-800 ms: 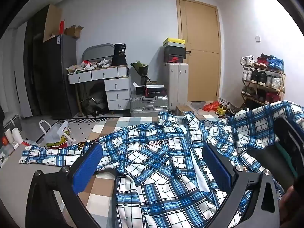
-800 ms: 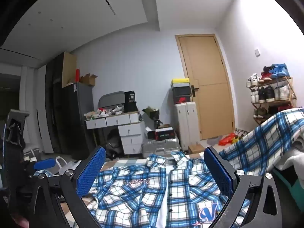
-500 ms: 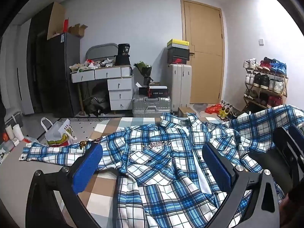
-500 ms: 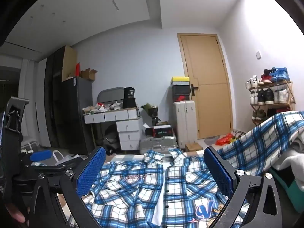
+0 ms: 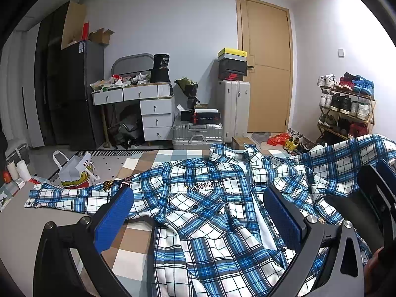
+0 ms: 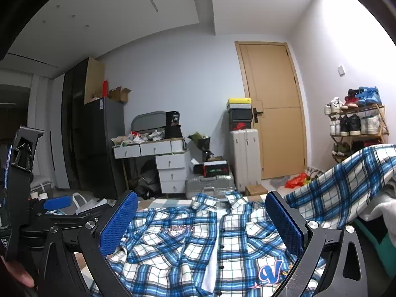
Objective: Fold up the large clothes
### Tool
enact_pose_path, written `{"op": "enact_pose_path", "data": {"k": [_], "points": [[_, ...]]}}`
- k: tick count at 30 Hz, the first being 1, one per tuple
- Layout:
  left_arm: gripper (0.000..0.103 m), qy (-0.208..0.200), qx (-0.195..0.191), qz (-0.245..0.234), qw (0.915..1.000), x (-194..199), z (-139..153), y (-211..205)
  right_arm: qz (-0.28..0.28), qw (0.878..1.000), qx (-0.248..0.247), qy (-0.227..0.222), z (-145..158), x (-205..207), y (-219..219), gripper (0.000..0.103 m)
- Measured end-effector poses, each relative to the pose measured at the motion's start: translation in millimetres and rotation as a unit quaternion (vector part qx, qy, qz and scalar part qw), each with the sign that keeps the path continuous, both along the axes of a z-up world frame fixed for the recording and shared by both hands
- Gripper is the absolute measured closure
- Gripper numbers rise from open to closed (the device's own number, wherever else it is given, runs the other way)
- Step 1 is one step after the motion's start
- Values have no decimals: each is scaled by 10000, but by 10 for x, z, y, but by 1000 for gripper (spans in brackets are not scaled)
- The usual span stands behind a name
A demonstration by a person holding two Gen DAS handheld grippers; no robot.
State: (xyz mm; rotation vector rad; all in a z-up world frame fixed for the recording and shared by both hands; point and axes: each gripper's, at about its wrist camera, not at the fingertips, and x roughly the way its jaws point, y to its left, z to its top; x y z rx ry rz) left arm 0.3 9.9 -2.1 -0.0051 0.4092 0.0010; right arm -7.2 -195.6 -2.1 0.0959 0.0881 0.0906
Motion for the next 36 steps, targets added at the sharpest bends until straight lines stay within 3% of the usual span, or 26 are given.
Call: {"op": "enact_pose_path", "data": {"k": [36], "points": [[1,58,15,-41,10000,-5,-17,-39,-58,9996,204,195,-40,59,-76,0]]}}
